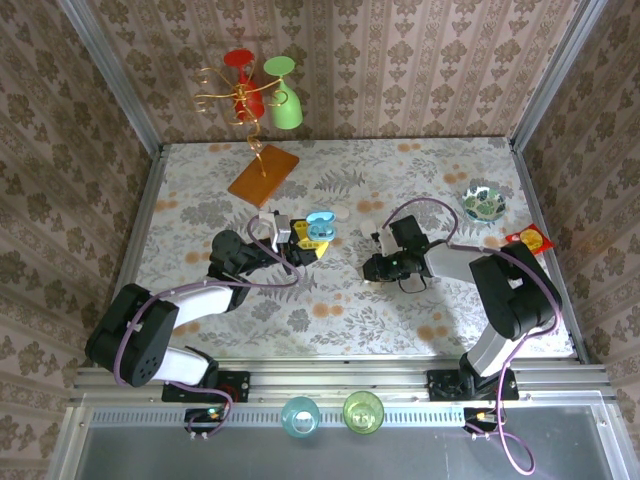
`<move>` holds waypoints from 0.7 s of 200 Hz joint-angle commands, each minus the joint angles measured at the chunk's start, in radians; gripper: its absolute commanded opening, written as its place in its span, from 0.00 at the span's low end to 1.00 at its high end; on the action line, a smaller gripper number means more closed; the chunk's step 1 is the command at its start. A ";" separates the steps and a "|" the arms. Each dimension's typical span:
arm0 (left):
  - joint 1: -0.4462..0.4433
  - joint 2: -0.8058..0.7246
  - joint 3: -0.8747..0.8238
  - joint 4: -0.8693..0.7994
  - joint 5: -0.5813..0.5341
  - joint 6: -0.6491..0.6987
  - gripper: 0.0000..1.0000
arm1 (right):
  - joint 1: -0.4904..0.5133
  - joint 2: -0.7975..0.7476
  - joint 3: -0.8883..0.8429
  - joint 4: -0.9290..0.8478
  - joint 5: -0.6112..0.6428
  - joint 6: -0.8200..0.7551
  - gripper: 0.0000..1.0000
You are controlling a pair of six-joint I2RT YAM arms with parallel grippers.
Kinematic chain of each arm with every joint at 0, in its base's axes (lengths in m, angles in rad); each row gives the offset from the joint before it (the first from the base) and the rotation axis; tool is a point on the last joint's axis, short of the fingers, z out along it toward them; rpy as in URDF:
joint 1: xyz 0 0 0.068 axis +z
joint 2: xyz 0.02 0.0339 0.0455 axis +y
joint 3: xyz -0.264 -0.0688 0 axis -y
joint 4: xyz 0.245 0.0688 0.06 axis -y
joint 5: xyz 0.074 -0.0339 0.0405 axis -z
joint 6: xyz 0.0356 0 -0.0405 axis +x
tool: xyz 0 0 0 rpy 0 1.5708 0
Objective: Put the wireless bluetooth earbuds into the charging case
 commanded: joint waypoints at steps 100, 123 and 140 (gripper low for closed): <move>0.017 0.070 -0.012 0.033 -0.170 0.165 0.24 | 0.116 -0.469 0.208 -0.237 0.219 0.014 0.13; 0.018 0.080 -0.016 0.032 -0.170 0.199 0.24 | 0.174 -0.465 0.299 -0.247 0.236 0.002 0.14; 0.023 0.079 -0.022 0.031 -0.174 0.209 0.24 | 0.215 -0.444 0.353 -0.236 0.249 -0.011 0.14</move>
